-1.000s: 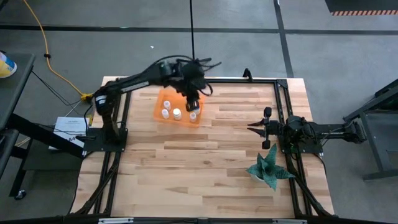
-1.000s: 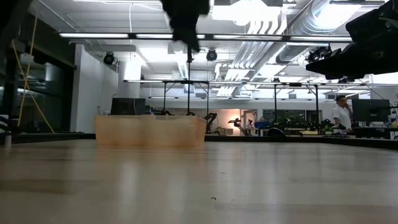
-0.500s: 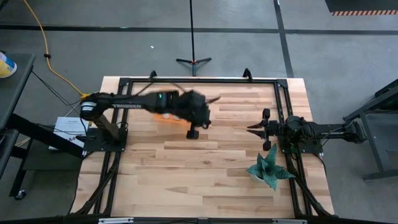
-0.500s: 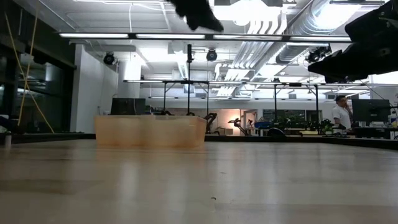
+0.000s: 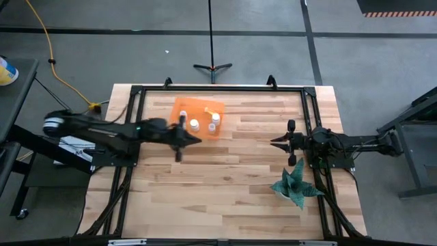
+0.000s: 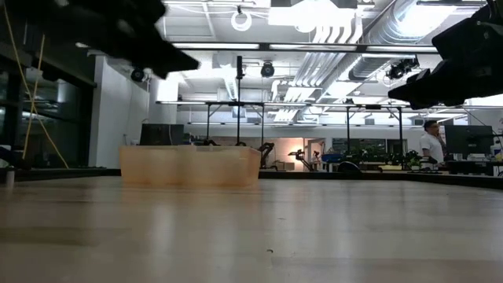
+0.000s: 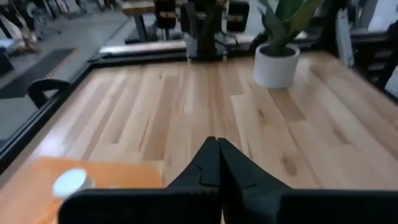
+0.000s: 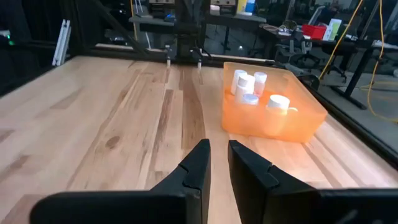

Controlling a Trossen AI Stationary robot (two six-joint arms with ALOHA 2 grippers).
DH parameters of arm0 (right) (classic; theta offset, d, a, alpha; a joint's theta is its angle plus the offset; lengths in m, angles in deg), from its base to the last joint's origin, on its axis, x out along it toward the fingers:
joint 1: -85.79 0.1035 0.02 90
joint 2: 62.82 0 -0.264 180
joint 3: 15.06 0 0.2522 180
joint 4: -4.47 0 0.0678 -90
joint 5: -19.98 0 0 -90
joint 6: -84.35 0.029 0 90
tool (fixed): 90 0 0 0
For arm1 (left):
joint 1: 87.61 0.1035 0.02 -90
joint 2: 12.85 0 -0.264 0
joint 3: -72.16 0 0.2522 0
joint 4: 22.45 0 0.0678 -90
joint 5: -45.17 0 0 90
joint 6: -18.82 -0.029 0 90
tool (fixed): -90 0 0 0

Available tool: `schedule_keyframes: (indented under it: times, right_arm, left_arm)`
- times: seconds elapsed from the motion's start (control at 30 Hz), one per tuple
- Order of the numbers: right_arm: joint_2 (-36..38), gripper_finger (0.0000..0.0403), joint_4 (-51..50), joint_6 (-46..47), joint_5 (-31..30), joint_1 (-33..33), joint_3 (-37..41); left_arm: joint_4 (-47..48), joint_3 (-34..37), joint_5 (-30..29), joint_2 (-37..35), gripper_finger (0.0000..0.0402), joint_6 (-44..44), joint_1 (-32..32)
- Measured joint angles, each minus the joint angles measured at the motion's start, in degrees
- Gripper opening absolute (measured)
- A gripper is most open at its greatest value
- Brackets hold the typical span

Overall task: Pick and place pill bottles into a basket
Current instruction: Return to Home Position

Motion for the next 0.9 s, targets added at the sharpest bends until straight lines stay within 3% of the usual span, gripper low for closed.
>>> schedule_keyframes:
  times: [0.17,0.4,0.63,0.77,0.9]
  right_arm:
    - [-0.3,0.005,1.1,-2.9,-0.9,0.0,0.0]
    - [0.0,0.0035,7.9,-2.9,-0.9,0.0,0.0]
    - [2.2,0.0021,7.9,1.9,0.6,0.0,-0.1]
    - [4.7,0.0015,7.5,2.3,0.5,0.0,-0.1]
    - [7.7,0.0012,5.7,-0.1,0.2,0.0,-0.1]
  left_arm:
    - [-0.8,11.3,-2.2,-16.8,0.0048,-0.1,-1.9]
    - [-0.4,22.8,-3.4,-36.8,0.0021,-2.8,-5.5]
    - [13.1,24.6,-3.1,-52.1,0.0046,-0.2,-5.7]
    - [17.3,24.6,-3.2,-58.9,0.0026,-3.0,-5.7]
    - [19.2,24.7,-2.1,-59.6,0.0021,-3.7,-5.7]
